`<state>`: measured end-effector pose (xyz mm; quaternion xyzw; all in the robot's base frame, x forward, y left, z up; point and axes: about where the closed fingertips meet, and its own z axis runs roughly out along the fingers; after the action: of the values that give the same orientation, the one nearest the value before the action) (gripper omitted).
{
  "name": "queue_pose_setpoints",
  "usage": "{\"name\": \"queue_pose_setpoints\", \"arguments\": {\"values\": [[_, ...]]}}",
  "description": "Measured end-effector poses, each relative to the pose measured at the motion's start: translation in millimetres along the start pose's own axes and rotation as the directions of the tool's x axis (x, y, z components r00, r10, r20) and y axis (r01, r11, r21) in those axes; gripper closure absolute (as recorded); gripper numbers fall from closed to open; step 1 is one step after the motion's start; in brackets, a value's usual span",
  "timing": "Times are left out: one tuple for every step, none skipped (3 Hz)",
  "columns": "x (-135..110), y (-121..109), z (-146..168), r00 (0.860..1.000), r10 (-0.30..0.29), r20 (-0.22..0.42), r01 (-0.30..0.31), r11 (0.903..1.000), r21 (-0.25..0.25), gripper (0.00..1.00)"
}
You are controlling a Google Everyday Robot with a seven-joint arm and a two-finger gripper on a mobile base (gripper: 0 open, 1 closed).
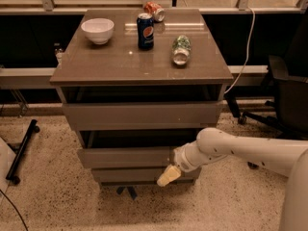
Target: Open middle drawer
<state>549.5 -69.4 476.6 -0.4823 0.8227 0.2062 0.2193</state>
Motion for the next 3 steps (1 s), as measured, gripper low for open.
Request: {"name": "queue_pose_setpoints", "arguments": {"values": [[-19.7, -20.5, 4.2, 0.999, -0.034, 0.026, 0.033, 0.9989, 0.033, 0.0], [-30.2, -43.9, 14.0, 0.998, -0.038, 0.047, 0.036, 0.9983, 0.045, 0.0], [-25.9, -65.1, 28.1, 0.999, -0.005, 0.049, 0.004, 0.9992, 0.04, 0.0]]}}
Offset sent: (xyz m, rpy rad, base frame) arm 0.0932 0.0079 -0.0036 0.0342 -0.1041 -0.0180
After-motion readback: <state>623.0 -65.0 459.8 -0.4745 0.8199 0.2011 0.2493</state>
